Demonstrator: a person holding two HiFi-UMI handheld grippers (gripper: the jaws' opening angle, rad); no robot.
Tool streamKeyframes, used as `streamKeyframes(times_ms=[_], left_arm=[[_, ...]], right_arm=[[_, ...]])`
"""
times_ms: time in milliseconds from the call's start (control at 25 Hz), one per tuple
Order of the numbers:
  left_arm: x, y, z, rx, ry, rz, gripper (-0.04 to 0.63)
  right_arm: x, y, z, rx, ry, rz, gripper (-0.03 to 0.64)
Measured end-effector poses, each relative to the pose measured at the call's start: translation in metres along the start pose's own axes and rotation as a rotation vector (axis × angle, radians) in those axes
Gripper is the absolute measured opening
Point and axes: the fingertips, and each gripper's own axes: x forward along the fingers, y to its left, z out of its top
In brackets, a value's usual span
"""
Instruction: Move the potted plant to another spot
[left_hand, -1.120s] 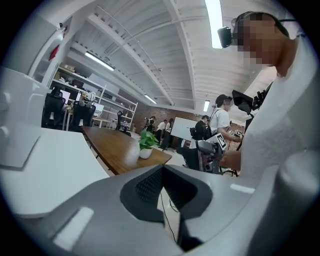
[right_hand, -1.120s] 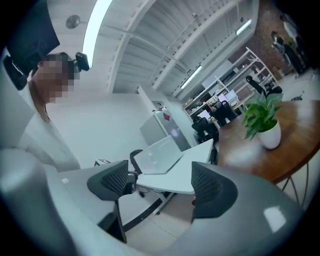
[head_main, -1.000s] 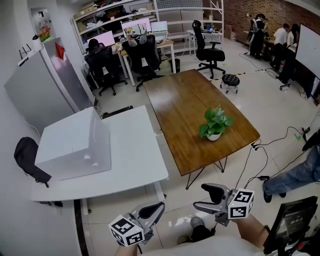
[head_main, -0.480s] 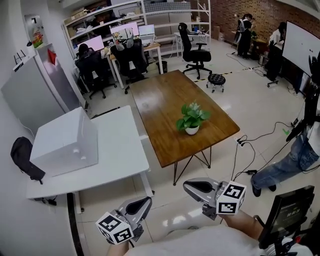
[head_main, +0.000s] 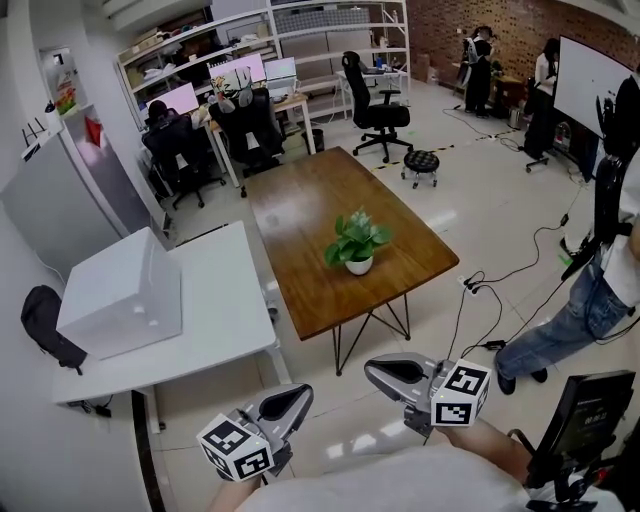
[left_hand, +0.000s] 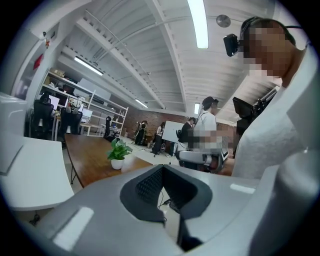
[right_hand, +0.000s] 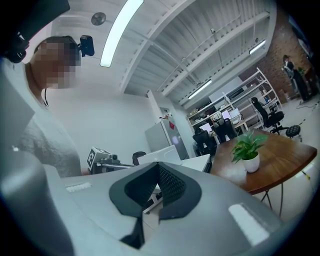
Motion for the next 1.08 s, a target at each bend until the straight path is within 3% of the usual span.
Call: streamKeyframes(times_ms=[1080], left_arm=[[-0.020, 0.014, 0.005, 0.001, -0.002, 0.024, -0.005]], right_arm=[[0.034, 0.009, -0.013, -0.026, 0.081, 0.022, 0.003]])
